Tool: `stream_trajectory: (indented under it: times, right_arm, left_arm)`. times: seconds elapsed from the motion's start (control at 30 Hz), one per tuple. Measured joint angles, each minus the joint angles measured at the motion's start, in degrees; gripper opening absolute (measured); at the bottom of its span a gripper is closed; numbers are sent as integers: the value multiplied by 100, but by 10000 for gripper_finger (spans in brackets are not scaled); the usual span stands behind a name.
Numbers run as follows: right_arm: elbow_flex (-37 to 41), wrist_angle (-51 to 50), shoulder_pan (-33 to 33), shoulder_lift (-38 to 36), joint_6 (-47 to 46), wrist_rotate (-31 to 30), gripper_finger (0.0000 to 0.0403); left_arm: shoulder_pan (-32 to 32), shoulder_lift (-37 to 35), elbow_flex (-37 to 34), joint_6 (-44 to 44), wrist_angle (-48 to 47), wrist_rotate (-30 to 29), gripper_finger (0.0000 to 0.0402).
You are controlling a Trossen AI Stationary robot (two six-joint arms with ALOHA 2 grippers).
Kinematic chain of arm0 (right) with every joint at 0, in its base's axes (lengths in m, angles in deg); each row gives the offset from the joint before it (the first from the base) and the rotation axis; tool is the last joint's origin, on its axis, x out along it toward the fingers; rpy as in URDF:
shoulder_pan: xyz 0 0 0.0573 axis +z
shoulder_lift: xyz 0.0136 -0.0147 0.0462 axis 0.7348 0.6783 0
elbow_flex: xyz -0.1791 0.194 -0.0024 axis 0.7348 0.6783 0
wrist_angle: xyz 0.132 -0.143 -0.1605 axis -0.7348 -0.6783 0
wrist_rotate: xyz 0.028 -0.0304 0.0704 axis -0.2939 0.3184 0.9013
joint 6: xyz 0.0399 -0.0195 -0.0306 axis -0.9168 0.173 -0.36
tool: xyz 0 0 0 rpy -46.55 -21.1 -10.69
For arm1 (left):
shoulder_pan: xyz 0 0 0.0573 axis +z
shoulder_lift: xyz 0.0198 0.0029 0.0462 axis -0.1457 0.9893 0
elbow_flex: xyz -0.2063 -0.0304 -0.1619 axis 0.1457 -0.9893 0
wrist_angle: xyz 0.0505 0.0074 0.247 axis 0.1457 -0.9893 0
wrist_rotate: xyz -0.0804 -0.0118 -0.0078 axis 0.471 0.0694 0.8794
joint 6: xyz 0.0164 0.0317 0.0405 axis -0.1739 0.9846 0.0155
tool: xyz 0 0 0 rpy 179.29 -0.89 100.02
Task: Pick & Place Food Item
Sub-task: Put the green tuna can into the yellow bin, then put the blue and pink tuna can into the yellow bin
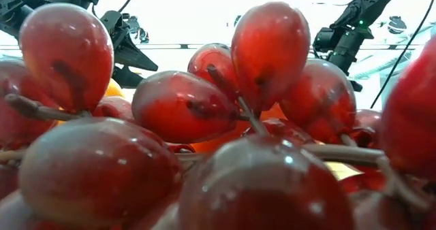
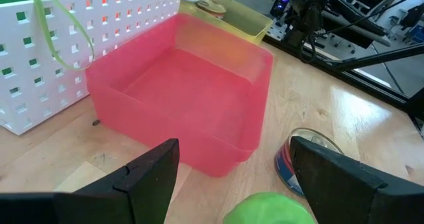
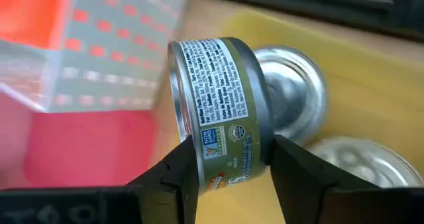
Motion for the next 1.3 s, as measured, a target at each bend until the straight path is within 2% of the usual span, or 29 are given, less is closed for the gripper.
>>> stream_trajectory:
  times: [0.17,0.33,0.43,0.7,0.93,1.2,1.3]
  right_arm:
    - [429,226,-229,-13,-4,31,142]
    - [713,647,-362,-15,-50,485,142]
    - [752,770,-386,-11,-36,557,144]
    - [781,937,-382,13,183,325,199]
    - [777,875,-377,11,436,-677,211]
    - [774,891,-237,-21,442,-598,201]
    - [772,892,-149,-166,482,-253,198]
  left_arm:
    - [-2,0,1,0,2,-2,301]
    - [0,1,1,-5,5,-2,301]
    - [0,0,0,-31,9,0,301]
    - [-2,0,1,-39,9,-1,301]
    - [-2,0,2,-42,7,-2,301]
    - [-2,1,0,-7,7,-2,301]
    - [-2,0,0,-4,7,-2,301]
